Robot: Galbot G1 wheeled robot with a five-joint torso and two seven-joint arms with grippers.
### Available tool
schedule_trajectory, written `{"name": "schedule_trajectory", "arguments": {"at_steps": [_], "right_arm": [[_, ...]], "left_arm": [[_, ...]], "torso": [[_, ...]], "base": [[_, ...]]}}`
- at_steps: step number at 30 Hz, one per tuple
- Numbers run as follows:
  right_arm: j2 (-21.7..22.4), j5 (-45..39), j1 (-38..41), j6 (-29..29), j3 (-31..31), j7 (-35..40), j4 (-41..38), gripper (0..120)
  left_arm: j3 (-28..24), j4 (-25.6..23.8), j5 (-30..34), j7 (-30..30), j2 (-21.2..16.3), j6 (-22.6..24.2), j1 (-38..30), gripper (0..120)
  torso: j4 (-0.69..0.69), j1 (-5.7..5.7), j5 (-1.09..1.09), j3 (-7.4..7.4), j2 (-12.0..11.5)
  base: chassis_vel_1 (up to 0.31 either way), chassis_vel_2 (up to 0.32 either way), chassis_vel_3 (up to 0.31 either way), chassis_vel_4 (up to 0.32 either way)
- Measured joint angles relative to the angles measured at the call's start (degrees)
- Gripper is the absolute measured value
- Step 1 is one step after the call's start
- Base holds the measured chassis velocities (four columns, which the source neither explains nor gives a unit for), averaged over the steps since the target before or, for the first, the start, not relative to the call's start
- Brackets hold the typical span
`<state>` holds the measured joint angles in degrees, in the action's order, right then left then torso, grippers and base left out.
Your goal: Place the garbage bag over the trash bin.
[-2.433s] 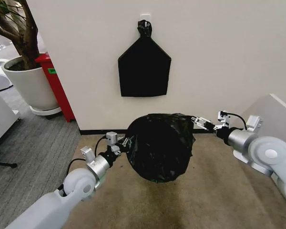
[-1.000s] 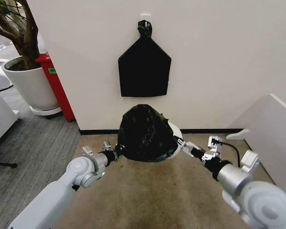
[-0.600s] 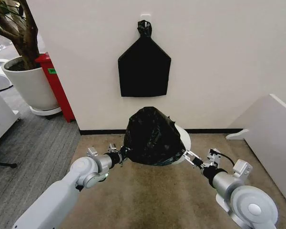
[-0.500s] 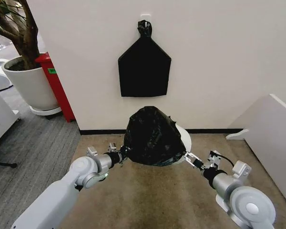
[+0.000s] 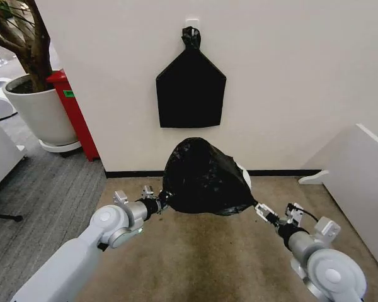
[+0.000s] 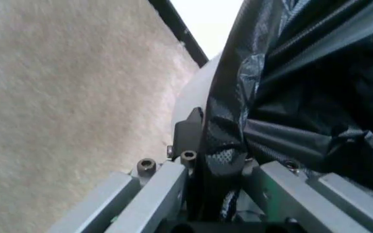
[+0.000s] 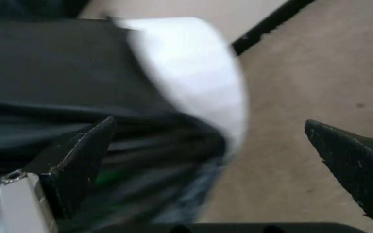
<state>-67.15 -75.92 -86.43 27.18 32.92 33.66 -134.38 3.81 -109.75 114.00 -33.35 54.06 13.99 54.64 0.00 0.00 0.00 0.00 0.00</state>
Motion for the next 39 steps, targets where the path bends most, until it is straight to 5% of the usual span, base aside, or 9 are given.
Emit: {"name": "schedule_trajectory", "arguments": {"at_steps": [7,14,20,23,30,39], "right_arm": [[0.9,-3.6,-0.6,0.2,0.6,3.0,-7.6,100],[8.2,4.1,3.8,0.6,0.3,-2.1,-9.2,100],[16.9,13.1,13.3,0.3,-11.1,-12.5,-7.8,93],[17.3,12.9,18.4,0.2,-17.2,-11.8,-7.1,86],[13.9,8.0,36.3,4.8,-37.2,7.2,-2.4,55],[10.3,-4.9,47.1,4.6,-45.5,27.7,6.4,26]], "left_arm": [[-3.2,-1.6,-13.0,-5.4,0.0,-1.7,-2.8,0],[-6.7,-3.0,-26.8,-9.7,-0.2,-1.1,-5.8,0],[-13.1,-4.7,-32.9,-13.7,0.0,-0.4,-7.8,0],[-14.7,-4.9,-33.7,-14.4,0.0,-0.5,-8.2,0],[-19.2,-4.8,-37.8,-14.6,0.3,-1.2,-10.1,0],[-20.9,-4.9,-41.9,-13.2,0.7,-1.3,-11.4,0]], "torso": [[-0.01,0.00,0.00,0.00,0.0],[0.00,0.00,0.02,0.00,0.0],[-0.01,0.00,0.01,0.01,0.0],[0.00,0.00,0.02,0.01,0.0],[0.00,0.00,0.01,0.01,0.0],[0.01,0.00,0.00,0.01,0.0]], "base": [[0.000,0.000,0.000,0.000],[0.000,0.000,0.000,0.000],[0.000,0.000,0.000,0.000],[0.000,0.000,0.000,0.000],[0.000,0.000,0.000,0.000],[0.000,0.000,0.000,0.000]]}}
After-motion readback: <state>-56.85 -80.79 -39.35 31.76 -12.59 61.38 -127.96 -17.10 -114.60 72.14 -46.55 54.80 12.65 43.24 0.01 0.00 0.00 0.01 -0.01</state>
